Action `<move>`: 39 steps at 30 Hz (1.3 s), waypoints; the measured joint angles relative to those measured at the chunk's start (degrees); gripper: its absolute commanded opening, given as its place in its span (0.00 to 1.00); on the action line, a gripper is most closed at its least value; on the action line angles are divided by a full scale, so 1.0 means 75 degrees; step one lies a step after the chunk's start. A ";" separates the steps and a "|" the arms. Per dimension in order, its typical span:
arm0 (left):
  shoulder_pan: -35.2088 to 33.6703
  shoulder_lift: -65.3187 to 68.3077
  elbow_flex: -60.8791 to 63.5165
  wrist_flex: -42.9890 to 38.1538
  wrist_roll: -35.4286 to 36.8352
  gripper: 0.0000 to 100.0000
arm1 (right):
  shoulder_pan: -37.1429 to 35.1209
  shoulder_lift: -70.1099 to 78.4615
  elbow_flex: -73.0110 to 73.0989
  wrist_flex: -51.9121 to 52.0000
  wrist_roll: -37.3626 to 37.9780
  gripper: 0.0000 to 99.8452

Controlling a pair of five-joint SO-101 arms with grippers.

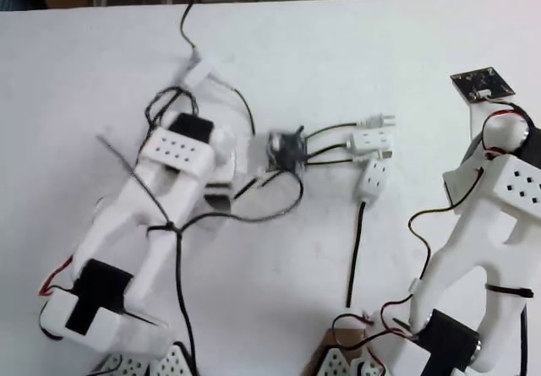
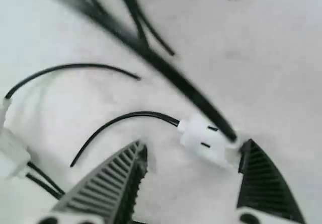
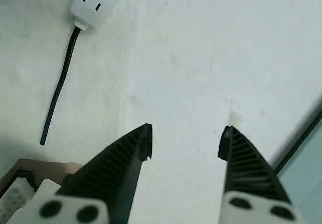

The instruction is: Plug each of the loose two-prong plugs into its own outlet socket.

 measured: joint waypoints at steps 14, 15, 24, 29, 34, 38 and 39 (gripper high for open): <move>-0.0551 0.0035 0.0375 0.0176 0.7549 0.30 | 0.0000 0.0012 0.0938 -0.0328 0.0000 0.22; -0.0445 0.0035 0.0527 0.0152 0.7642 0.30 | 0.0000 0.0012 0.0938 -0.0328 0.0000 0.22; 0.0035 0.0035 0.1559 -0.0809 1.0303 0.30 | -0.0188 0.0012 0.0938 -0.0328 0.0281 0.22; 0.0047 0.0035 0.2016 -0.1618 1.0632 0.29 | -0.0281 0.0012 0.0938 -0.0328 0.0281 0.22; 0.0047 0.0035 0.2286 -0.1829 1.0714 0.15 | -0.0328 0.0012 0.0938 -0.0328 0.0281 0.22; 0.0059 0.0270 0.2309 -0.1887 1.0725 0.02 | -0.0316 0.0012 0.0938 -0.0328 0.0281 0.22; 0.0059 0.0410 0.2309 -0.1922 1.0737 0.04 | -0.0316 0.0012 0.0938 -0.0328 0.0281 0.22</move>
